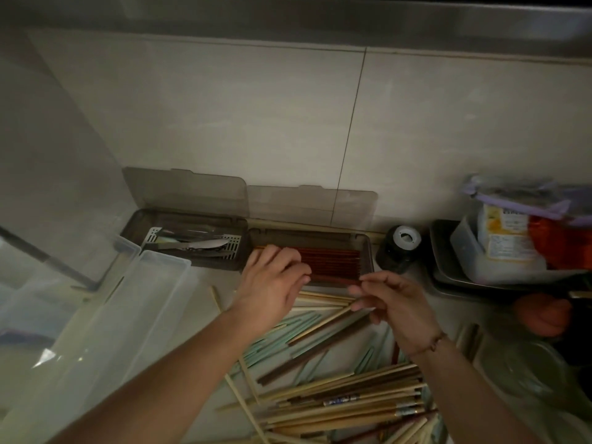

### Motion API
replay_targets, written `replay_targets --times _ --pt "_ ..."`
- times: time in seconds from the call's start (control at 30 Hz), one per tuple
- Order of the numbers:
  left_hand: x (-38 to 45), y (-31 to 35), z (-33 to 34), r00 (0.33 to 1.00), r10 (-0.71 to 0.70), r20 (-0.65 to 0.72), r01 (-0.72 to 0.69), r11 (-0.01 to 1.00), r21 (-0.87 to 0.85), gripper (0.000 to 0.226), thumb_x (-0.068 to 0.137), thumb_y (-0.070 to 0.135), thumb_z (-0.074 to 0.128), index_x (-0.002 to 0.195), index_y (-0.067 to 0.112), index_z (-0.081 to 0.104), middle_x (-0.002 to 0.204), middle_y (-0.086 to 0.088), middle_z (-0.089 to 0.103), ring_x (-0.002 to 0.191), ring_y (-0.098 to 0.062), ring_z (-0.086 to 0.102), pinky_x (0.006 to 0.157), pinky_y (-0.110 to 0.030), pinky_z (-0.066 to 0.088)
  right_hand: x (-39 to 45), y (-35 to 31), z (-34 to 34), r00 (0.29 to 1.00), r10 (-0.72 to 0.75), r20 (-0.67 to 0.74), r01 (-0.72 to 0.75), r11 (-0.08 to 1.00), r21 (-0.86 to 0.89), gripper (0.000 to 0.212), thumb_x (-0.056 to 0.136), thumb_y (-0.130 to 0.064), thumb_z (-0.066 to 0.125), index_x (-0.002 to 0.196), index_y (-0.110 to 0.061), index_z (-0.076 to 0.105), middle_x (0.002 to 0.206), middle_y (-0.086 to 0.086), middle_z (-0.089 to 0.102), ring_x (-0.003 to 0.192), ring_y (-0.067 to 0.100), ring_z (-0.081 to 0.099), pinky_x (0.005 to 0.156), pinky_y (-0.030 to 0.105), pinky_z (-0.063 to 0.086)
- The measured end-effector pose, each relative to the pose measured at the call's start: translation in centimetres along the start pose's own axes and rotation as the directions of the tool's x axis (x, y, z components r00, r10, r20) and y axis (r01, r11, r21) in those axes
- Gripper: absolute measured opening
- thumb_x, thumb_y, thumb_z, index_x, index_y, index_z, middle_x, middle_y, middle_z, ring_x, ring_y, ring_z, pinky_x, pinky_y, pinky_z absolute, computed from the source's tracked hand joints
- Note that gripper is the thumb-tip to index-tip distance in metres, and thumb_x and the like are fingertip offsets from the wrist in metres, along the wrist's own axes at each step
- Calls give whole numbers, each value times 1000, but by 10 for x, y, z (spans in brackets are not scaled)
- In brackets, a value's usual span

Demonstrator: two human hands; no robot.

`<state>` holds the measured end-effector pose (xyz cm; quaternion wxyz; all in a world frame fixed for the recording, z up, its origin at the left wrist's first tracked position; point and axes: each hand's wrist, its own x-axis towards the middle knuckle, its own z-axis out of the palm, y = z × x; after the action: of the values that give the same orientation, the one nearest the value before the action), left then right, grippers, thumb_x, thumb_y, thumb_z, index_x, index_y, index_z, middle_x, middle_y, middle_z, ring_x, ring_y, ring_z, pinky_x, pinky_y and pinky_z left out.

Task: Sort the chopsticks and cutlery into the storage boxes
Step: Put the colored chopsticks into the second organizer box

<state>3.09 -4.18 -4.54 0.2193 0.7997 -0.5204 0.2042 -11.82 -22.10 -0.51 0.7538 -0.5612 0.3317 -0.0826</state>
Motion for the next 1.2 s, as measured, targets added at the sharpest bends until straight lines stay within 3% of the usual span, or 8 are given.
replay_targets --times 0.13,0.23,0.33,0.47,0.67,0.8,1.0,1.2 --pt "17 -18 13 990 -90 108 90 996 6 17 90 28 57 91 22 72 93 5 66 85 -21 56 74 -34 38 12 5 -16 991 -17 -134 -1 992 -128 15 90 -19 63 106 -19 62 86 6 74 61 24 64 44 25 37" --pt "27 -33 22 927 -254 277 270 962 -23 8 88 24 68 94 24 74 95 4 67 90 -24 59 77 -35 39 19 23 -47 934 -165 -317 32 922 -387 4 89 -22 66 88 -26 66 72 1 70 56 19 60 53 30 46" --pt "36 -41 31 804 -331 495 351 935 55 14 92 33 63 102 29 72 103 6 64 100 -20 57 86 -34 42 22 41 -70 934 -160 -321 -83 774 -628 8 86 -25 68 79 -27 65 79 2 69 74 23 64 77 42 54" --pt "45 -39 42 740 -344 579 358 929 94 12 92 34 62 99 31 72 103 5 64 97 -19 61 85 -32 47 27 52 -91 944 -94 -317 -212 563 -799 14 86 -30 64 73 -26 61 84 0 70 86 22 65 79 30 48" --pt "54 -44 46 663 -440 606 451 881 146 10 87 37 69 92 29 73 99 5 70 94 -17 64 87 -36 52 37 54 -99 937 4 -350 -342 219 -914 33 89 -46 55 108 -21 65 119 5 62 111 25 57 93 33 46" --pt "56 -46 48 617 -508 600 586 806 81 10 83 30 75 92 28 73 100 3 71 94 -18 65 87 -35 54 40 52 -93 927 -8 -374 -365 200 -909 32 90 -47 52 105 -22 64 114 6 65 106 27 60 87 34 49" --pt "62 -41 55 622 -473 624 542 835 93 4 84 27 73 87 30 73 99 5 72 94 -14 66 87 -34 55 46 55 -79 945 16 -326 -324 171 -931 44 88 -56 49 107 -20 66 112 6 66 104 26 62 84 32 49" --pt "62 -32 55 635 -462 619 550 833 58 7 89 27 65 89 30 71 97 4 71 92 -16 66 83 -36 56 46 48 -75 944 23 -330 -321 310 -895 22 90 -40 50 84 -24 64 94 4 67 87 25 60 74 27 44"
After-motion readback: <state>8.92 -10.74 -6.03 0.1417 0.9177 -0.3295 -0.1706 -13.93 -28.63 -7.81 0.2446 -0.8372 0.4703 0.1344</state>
